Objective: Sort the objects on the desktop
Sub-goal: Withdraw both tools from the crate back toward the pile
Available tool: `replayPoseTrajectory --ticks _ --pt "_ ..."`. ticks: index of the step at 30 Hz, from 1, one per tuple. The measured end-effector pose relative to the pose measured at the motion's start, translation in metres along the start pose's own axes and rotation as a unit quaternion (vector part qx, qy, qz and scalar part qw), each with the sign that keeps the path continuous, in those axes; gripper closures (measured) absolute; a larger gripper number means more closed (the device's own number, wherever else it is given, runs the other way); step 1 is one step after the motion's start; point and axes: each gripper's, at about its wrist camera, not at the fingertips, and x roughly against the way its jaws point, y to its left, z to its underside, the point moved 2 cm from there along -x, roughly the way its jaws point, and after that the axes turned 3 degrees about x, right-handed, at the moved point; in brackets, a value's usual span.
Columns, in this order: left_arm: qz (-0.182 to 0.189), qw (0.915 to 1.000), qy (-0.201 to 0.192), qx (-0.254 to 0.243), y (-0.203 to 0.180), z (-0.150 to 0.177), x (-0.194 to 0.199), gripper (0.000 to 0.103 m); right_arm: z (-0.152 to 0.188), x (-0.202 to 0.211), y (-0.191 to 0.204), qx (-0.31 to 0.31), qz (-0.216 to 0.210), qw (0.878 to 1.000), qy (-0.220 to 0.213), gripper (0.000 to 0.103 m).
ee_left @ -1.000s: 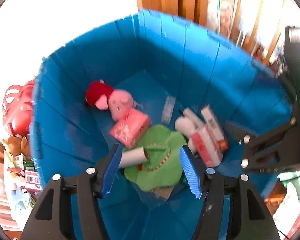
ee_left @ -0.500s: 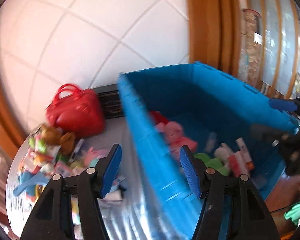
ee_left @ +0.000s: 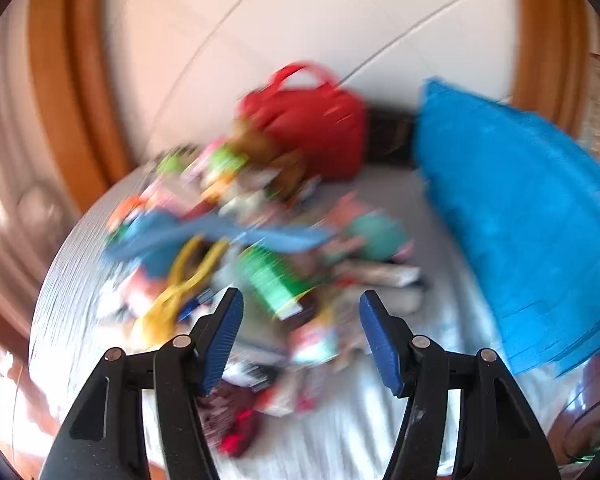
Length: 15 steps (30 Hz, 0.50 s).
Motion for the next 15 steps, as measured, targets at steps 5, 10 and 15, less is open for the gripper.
replayPoseTrajectory --ticks 5,10,15 --pt "-0.047 0.9969 0.049 0.041 0.1 0.035 -0.032 0.043 0.015 -0.047 0.049 0.004 -0.034 0.998 0.053 0.0" --pt "-0.049 0.9936 0.09 0.048 0.17 0.064 -0.067 0.043 0.043 -0.101 0.073 -0.014 -0.034 0.994 0.107 0.0" --pt "-0.018 0.9913 0.129 0.019 0.201 0.08 -0.114 0.043 0.083 -0.158 0.082 -0.052 -0.01 0.983 0.177 0.0"
